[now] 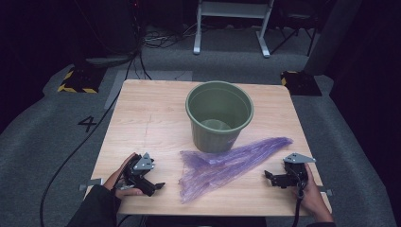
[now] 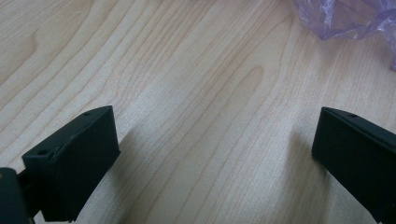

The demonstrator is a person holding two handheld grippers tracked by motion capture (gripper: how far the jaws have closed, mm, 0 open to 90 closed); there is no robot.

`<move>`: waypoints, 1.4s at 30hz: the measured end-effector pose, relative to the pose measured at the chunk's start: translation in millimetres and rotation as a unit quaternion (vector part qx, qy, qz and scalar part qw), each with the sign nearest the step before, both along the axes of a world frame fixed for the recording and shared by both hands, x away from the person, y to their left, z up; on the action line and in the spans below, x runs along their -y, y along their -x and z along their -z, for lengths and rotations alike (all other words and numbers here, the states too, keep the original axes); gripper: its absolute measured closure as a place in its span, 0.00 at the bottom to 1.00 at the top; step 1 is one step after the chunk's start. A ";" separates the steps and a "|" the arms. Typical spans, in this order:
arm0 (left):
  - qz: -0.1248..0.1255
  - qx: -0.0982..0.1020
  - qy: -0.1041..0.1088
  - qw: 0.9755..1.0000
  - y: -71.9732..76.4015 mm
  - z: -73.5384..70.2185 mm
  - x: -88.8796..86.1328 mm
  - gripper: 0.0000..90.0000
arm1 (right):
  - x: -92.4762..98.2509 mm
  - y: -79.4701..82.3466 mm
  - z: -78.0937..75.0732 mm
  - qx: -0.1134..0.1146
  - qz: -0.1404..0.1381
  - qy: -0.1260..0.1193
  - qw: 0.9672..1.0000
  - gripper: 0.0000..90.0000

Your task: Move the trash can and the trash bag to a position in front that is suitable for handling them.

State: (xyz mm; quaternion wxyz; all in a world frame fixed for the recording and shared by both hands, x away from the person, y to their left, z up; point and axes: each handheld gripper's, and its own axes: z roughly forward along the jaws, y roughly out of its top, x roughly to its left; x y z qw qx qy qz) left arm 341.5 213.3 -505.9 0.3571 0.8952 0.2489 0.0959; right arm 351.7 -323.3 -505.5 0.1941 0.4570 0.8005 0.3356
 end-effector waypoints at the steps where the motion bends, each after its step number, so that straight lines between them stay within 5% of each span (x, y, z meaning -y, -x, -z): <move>1: 0.000 0.000 0.000 1.000 0.0 0.0 0.0 0.00 | 0.0 0.1 0.0 0.000 0.000 0.000 1.000 0.00; 18: 0.001 0.000 0.000 1.000 0.0 0.0 0.0 0.00 | 2.0 -0.9 -0.2 0.000 -0.013 0.002 1.000 0.00; 23: 0.002 -0.001 -0.001 1.000 -0.3 -0.2 -0.1 0.00 | 4.3 1.7 -4.6 0.026 0.001 -0.012 1.000 0.22; 26: 0.001 0.000 0.000 1.000 -0.4 -0.1 -0.3 0.00 | 3.5 2.1 -11.0 0.036 0.011 -0.018 0.999 0.20; 28: -0.002 0.000 0.000 1.000 -0.1 0.0 -0.8 0.00 | 1.6 4.1 -19.3 0.063 0.007 -0.036 0.997 0.22; 31: -0.004 -0.001 -0.001 1.000 0.1 -0.2 -1.1 0.00 | -7.2 3.6 -26.4 0.087 -0.002 -0.030 0.996 0.22; 35: -0.004 -0.001 -0.002 1.000 0.1 -0.3 -1.1 0.00 | -17.0 0.0 -27.0 0.088 -0.023 -0.027 0.995 0.22; 42: -0.012 0.002 0.000 1.000 2.2 -0.3 -1.1 0.01 | -44.9 -12.6 -22.1 0.079 -0.066 -0.024 0.994 0.48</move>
